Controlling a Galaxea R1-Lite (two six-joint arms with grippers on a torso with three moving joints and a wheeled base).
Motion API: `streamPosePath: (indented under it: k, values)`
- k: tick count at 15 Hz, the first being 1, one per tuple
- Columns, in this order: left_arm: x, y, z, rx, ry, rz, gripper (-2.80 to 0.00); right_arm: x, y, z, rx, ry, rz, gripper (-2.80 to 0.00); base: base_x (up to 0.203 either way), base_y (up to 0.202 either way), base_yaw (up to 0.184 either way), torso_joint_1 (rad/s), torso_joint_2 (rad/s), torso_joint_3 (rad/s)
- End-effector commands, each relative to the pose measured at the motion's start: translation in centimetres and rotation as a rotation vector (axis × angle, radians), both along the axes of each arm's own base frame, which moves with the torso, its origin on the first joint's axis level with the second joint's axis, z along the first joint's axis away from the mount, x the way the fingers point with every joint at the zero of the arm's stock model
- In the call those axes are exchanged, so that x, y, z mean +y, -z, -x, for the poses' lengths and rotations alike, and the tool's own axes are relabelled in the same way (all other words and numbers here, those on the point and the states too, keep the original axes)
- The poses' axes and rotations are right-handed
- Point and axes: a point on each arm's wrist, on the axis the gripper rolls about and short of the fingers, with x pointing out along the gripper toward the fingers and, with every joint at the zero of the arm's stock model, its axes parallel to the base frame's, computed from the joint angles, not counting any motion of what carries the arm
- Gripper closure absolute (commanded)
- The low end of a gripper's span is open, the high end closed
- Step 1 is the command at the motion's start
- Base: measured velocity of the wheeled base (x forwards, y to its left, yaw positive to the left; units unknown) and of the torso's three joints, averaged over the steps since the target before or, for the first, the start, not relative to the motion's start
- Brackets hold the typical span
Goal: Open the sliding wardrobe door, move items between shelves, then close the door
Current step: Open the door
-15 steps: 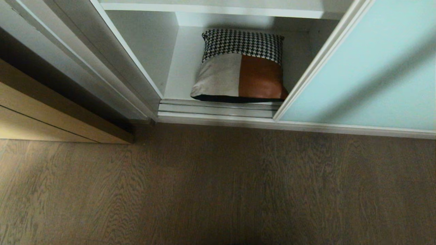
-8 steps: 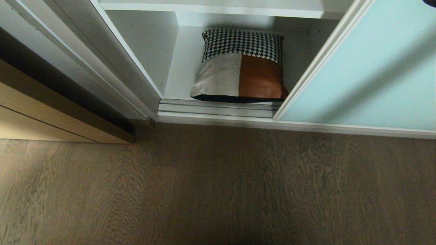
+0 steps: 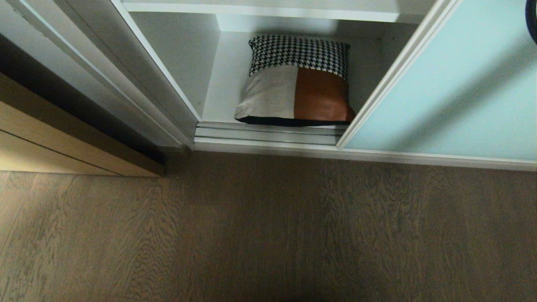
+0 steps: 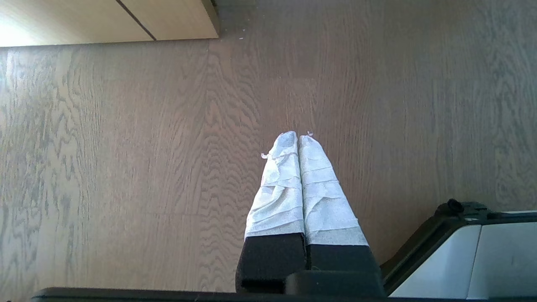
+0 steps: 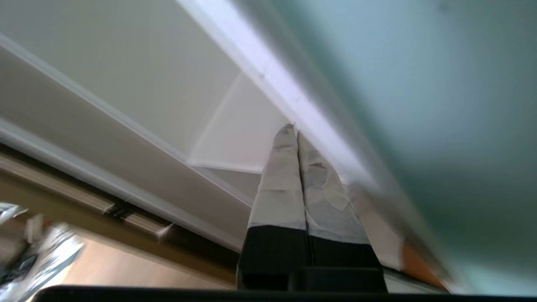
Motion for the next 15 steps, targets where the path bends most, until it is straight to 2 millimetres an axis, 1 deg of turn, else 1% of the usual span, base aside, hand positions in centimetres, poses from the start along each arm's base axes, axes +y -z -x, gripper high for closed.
streamPosePath:
  k: [1, 3, 5, 7, 12, 15]
  values:
    - [0.0, 0.0, 0.0, 0.001, -0.001, 0.000, 0.00, 0.3, -0.2, -1.2, -0.023, 0.048, 0.019, 0.00, 0.000, 0.000, 0.000, 0.000, 0.00, 0.000]
    - [0.0, 0.0, 0.0, 0.002, -0.001, 0.000, 0.00, 0.5, 0.1, -2.1, -0.050, 0.110, 0.067, 0.00, 0.000, 0.000, 0.000, 0.000, 0.00, 0.000]
    - [0.0, 0.0, 0.0, 0.002, 0.001, 0.000, 0.00, 0.6, 0.0, -2.3, -0.073, 0.141, 0.051, 0.00, 0.000, 0.000, 0.000, 0.000, 0.00, 0.000]
    - [0.0, 0.0, 0.0, 0.001, -0.001, 0.000, 0.00, 0.2, -0.5, -1.5, -0.087, 0.160, 0.031, 0.00, 0.000, 0.000, 0.000, 0.000, 0.00, 0.000]
    - [0.0, 0.0, 0.0, 0.001, 0.001, 0.000, 0.00, -1.2, -1.7, 1.4, -0.125, 0.188, -0.005, 0.00, 0.000, 0.000, 0.000, 0.000, 0.00, 0.000]
    - [0.0, 0.0, 0.0, 0.002, 0.001, 0.000, 0.00, -2.1, -1.7, 2.2, -0.128, 0.214, -0.005, 0.00, 0.000, 0.000, 0.000, 0.000, 0.00, 0.000]
